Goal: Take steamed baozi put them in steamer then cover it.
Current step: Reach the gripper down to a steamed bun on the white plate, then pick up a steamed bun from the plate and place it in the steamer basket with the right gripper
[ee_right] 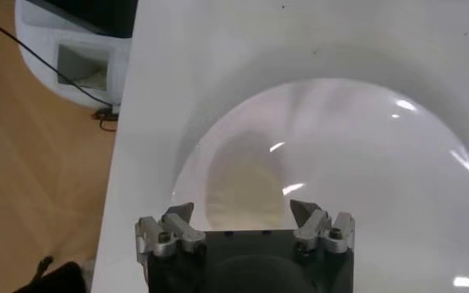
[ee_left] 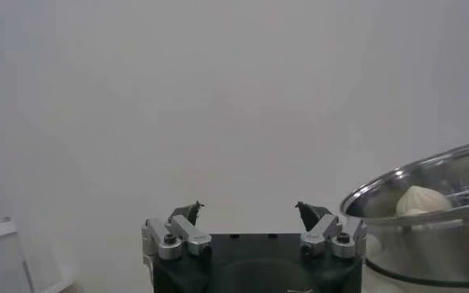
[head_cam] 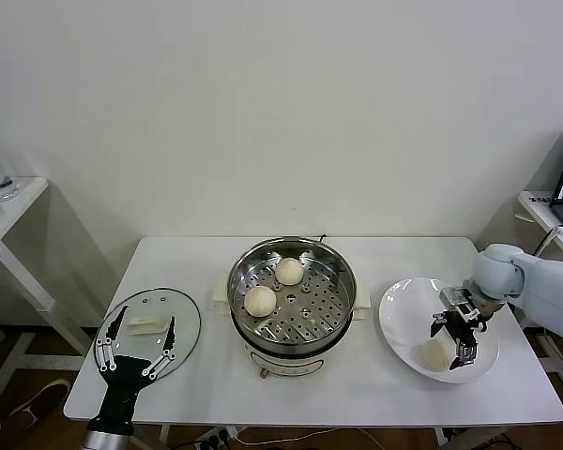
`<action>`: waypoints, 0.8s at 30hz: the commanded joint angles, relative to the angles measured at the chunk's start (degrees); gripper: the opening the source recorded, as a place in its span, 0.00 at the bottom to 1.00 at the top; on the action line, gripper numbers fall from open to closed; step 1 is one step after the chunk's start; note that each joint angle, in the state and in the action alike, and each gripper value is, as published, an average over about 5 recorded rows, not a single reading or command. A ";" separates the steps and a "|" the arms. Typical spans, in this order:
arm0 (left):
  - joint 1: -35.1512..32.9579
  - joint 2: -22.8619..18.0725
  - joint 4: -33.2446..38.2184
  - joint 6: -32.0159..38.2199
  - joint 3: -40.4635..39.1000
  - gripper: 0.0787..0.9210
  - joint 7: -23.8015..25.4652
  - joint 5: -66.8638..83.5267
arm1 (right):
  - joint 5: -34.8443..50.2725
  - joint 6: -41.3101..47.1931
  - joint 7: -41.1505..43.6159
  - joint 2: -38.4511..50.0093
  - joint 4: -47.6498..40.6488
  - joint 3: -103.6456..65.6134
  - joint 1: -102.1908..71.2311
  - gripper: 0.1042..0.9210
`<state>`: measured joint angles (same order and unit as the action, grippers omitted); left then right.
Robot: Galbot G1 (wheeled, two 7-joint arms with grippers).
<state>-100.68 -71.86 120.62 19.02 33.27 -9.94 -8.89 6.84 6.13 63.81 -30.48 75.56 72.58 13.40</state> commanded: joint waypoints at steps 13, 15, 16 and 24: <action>0.08 0.21 -0.70 0.12 1.43 0.88 0.13 0.86 | -0.31 1.01 -3.12 0.48 0.24 -1.97 -1.56 0.72; 0.13 0.28 -0.59 0.13 1.44 0.88 0.12 0.86 | -0.02 0.86 -2.96 0.70 0.76 -1.43 -0.02 0.71; 0.17 0.31 -0.54 0.14 1.43 0.88 0.12 0.87 | 0.15 0.73 -2.78 0.82 1.11 -1.21 0.92 0.70; 0.38 0.59 -0.16 0.12 1.10 0.88 0.08 0.94 | -0.24 -7.24 0.67 -1.62 4.46 3.47 16.97 0.66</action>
<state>-100.30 -71.29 120.46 19.18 34.32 -9.85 -8.01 6.57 5.02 62.44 -30.19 77.72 72.33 16.97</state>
